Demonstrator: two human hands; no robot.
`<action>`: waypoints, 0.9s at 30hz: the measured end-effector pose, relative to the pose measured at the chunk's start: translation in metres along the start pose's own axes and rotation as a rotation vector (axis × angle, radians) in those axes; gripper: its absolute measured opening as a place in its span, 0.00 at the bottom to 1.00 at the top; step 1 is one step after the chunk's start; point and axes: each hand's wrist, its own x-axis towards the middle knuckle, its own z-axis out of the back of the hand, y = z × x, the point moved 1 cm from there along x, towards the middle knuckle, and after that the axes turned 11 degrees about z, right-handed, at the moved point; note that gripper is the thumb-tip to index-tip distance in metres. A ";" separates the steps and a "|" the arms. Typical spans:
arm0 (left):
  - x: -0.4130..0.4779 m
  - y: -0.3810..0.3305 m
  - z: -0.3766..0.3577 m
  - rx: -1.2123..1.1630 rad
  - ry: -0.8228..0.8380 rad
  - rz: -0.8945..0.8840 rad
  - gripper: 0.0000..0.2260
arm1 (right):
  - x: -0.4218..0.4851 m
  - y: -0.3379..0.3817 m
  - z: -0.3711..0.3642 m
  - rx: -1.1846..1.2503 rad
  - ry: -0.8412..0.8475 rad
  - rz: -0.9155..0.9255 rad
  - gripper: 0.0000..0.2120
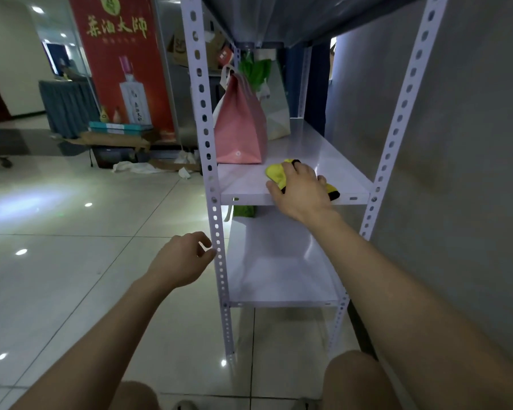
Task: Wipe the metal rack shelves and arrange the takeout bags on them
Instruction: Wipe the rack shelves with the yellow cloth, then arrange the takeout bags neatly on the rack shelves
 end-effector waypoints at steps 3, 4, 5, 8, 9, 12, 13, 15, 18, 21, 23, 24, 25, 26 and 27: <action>-0.015 0.014 -0.003 0.006 0.015 0.023 0.13 | -0.051 0.029 0.000 0.086 -0.185 0.100 0.24; -0.022 0.018 -0.005 0.010 0.021 0.027 0.13 | -0.068 0.039 -0.004 0.146 -0.190 0.128 0.23; -0.029 0.022 -0.006 0.015 0.029 0.029 0.13 | -0.085 0.049 -0.010 0.208 -0.158 0.148 0.21; -0.059 0.038 -0.011 0.037 0.080 0.052 0.15 | -0.132 0.073 -0.034 0.310 0.132 0.169 0.23; -0.069 0.044 -0.012 0.058 0.099 0.059 0.15 | -0.144 0.078 -0.042 0.315 0.244 0.176 0.25; -0.092 0.068 -0.011 0.112 0.160 0.078 0.16 | -0.170 0.096 -0.064 0.339 0.501 0.217 0.26; -0.098 0.077 -0.011 0.131 0.186 0.083 0.17 | -0.176 0.102 -0.071 0.347 0.566 0.226 0.26; -0.104 0.094 -0.011 0.173 0.238 0.092 0.17 | -0.184 0.112 -0.084 0.345 0.672 0.244 0.27; -0.103 0.121 -0.015 0.204 0.308 0.112 0.18 | -0.179 0.127 -0.101 0.340 0.763 0.271 0.28; -0.099 0.160 -0.027 0.177 0.350 0.159 0.19 | -0.164 0.147 -0.127 0.342 0.802 0.301 0.28; -0.096 0.195 -0.043 0.206 0.425 0.223 0.21 | -0.159 0.161 -0.155 0.355 0.825 0.312 0.28; -0.095 0.213 -0.052 0.243 0.488 0.256 0.22 | -0.157 0.167 -0.171 0.350 0.852 0.325 0.29; -0.094 0.230 -0.058 0.271 0.551 0.287 0.24 | -0.156 0.173 -0.187 0.333 0.895 0.352 0.30; -0.092 0.245 -0.062 0.273 0.601 0.322 0.24 | -0.155 0.179 -0.203 0.311 0.943 0.386 0.31; -0.089 0.257 -0.064 0.261 0.633 0.357 0.25 | -0.152 0.183 -0.216 0.303 0.982 0.413 0.31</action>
